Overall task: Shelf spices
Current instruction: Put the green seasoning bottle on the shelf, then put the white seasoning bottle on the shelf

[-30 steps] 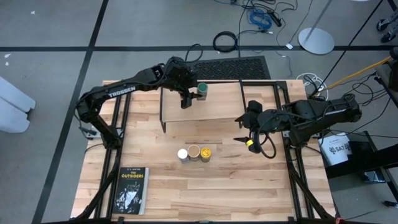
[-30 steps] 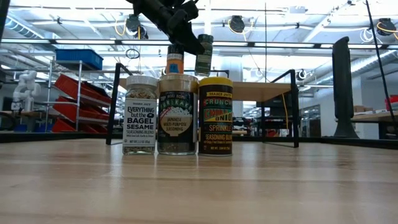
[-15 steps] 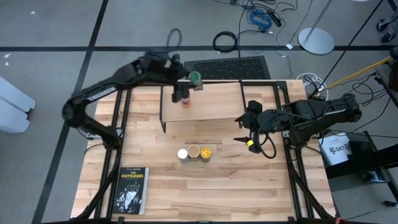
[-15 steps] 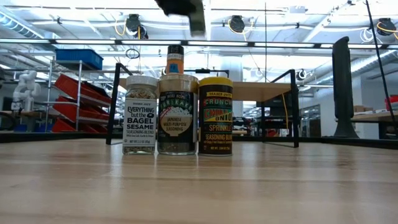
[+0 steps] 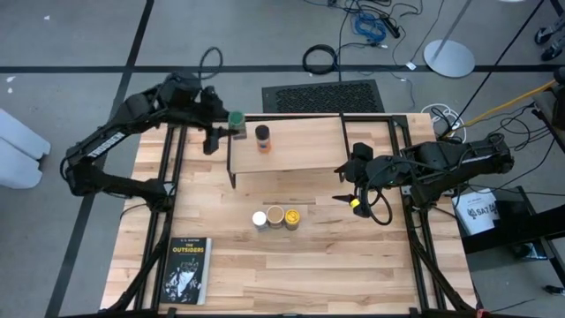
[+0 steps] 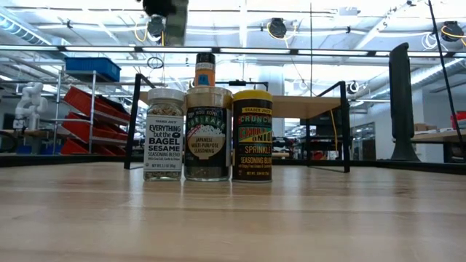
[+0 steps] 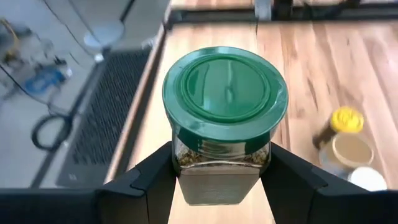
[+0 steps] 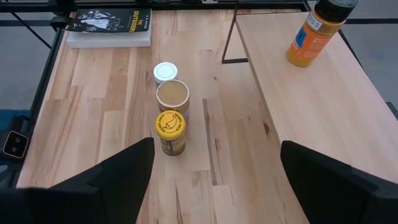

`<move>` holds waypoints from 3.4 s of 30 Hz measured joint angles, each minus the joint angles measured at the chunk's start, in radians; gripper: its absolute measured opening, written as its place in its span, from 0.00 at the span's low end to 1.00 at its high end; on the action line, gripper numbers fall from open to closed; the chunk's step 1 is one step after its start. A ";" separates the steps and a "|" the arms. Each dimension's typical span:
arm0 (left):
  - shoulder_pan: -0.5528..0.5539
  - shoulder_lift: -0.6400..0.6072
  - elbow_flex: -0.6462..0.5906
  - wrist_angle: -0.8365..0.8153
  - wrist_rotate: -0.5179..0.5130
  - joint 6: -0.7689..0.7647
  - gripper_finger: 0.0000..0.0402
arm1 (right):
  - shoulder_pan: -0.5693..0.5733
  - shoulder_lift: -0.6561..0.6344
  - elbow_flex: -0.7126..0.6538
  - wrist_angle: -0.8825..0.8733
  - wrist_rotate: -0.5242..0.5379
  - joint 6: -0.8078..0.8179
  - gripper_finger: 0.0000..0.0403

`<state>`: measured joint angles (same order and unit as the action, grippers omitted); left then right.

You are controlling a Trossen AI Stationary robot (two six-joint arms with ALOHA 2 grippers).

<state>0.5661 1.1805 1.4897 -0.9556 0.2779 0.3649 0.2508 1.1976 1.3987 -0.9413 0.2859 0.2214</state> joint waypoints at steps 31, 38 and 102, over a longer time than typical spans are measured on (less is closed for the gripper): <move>0.075 -0.082 -0.582 0.513 0.087 0.008 0.58 | 0.000 0.000 0.000 0.001 0.000 0.023 0.84; 0.075 -0.050 -0.581 0.539 0.088 0.008 0.59 | 0.000 0.000 0.000 0.001 0.000 0.024 0.84; -0.308 -0.370 -0.393 0.180 0.070 -0.427 0.71 | -0.010 0.197 0.000 0.112 -0.004 -0.077 0.84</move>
<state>0.2586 0.8110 1.0971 -0.7758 0.3476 -0.0619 0.2406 1.3944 1.3987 -0.8291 0.2821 0.1448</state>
